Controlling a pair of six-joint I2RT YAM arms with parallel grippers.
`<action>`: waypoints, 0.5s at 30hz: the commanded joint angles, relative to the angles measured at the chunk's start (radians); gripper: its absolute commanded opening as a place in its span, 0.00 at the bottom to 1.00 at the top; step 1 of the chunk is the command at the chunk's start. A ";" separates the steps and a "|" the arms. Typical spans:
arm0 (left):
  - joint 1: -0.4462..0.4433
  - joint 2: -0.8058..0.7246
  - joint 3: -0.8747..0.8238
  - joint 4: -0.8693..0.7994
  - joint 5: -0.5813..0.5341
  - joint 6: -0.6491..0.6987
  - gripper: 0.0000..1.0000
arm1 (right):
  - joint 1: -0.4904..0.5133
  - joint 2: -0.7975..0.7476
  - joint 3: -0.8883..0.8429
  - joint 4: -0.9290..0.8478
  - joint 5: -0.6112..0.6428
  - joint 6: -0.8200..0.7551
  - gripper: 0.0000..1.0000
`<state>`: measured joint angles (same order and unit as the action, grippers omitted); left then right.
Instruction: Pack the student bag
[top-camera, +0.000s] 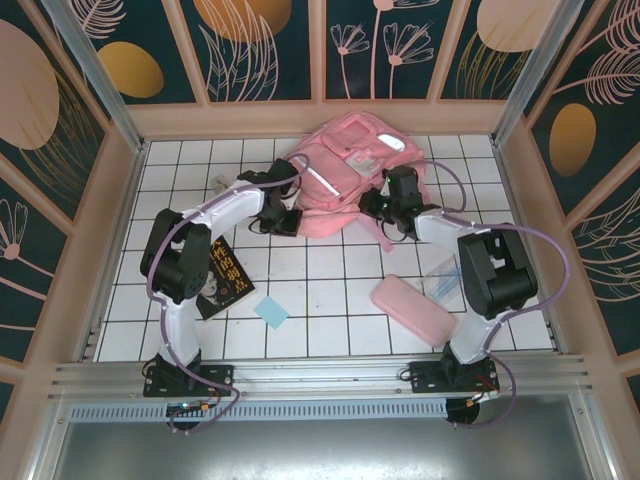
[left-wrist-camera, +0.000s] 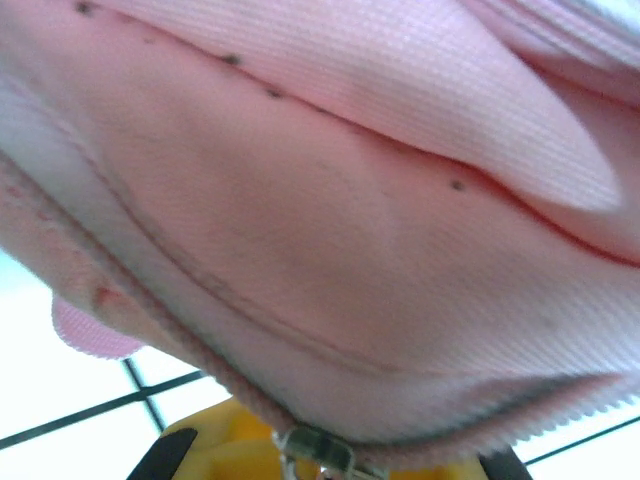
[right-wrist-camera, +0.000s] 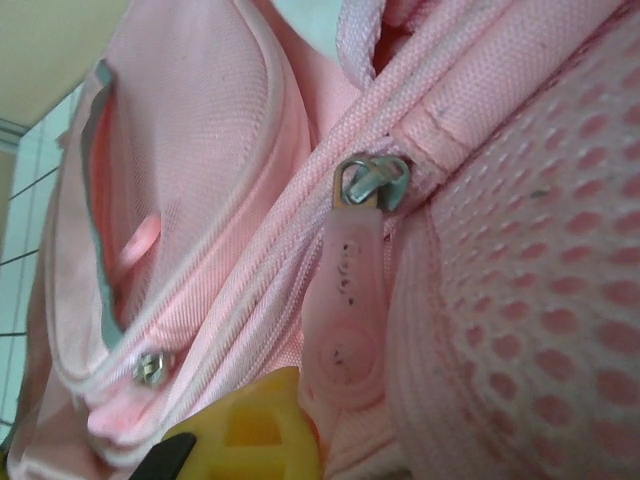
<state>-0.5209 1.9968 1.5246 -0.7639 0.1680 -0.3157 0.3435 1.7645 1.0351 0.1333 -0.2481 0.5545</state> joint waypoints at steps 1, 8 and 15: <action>-0.086 -0.037 -0.018 -0.035 0.108 -0.112 0.00 | -0.078 0.086 0.164 0.085 0.130 -0.062 0.00; -0.144 -0.019 -0.032 0.054 0.102 -0.264 0.00 | -0.098 0.117 0.313 -0.184 0.106 -0.016 0.76; -0.158 0.016 -0.003 0.162 0.148 -0.331 0.00 | -0.099 -0.199 0.034 -0.249 0.008 0.120 0.86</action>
<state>-0.6617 1.9991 1.5051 -0.6506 0.2516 -0.5903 0.2371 1.7271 1.1580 -0.1658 -0.1944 0.5938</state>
